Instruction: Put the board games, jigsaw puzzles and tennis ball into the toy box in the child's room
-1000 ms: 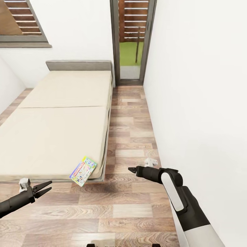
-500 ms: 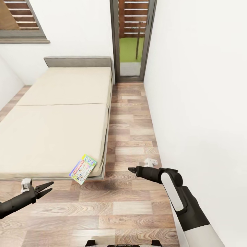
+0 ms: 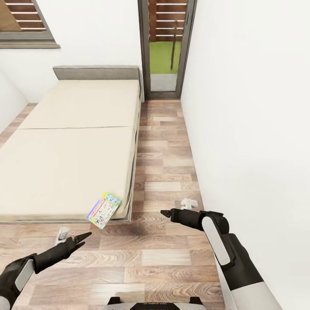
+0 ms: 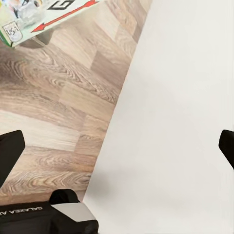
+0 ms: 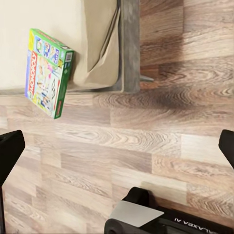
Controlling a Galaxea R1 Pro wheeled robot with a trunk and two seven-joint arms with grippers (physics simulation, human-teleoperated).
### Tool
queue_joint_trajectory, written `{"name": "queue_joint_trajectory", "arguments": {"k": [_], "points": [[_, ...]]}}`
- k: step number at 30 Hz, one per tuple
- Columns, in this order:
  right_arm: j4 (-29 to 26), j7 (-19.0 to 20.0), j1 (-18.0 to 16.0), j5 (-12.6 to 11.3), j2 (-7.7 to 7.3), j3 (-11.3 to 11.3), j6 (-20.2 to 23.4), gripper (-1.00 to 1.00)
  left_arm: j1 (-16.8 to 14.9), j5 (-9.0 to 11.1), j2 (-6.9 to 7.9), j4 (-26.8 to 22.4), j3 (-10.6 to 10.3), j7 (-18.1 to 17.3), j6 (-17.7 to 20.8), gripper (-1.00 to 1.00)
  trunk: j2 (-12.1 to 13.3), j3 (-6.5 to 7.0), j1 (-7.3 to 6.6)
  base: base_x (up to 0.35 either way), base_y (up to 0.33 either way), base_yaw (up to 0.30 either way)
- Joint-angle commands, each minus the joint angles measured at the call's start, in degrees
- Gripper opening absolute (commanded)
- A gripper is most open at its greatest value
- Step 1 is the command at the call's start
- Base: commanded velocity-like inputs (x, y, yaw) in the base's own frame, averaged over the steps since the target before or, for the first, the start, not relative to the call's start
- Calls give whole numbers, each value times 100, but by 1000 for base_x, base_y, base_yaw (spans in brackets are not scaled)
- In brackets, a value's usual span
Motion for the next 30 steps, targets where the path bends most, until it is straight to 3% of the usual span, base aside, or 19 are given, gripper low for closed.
{"name": "queue_joint_trajectory", "arguments": {"k": [1,7,13,23,30], "points": [[-6,21,-3,22,0,-6,25,100,-37,19,-117,0,4,47,19,100,-5,-14,1,0,0,0],[-20,24,-3,16,-6,-17,25,100,-262,4,-367,-2,2,129,-66,100,-5,-70,1,0,0,0],[-15,21,-3,27,0,-2,25,100,-310,2,-395,-2,12,142,-109,100,-5,-127,1,0,0,0],[-36,20,-3,21,2,5,25,100,-324,17,-352,-2,34,56,-93,100,-5,-220,1,0,0,0],[-52,26,-3,21,-15,-28,25,100,-330,33,-124,-2,42,29,-78,100,-5,-286,1,0,0,0]]}}
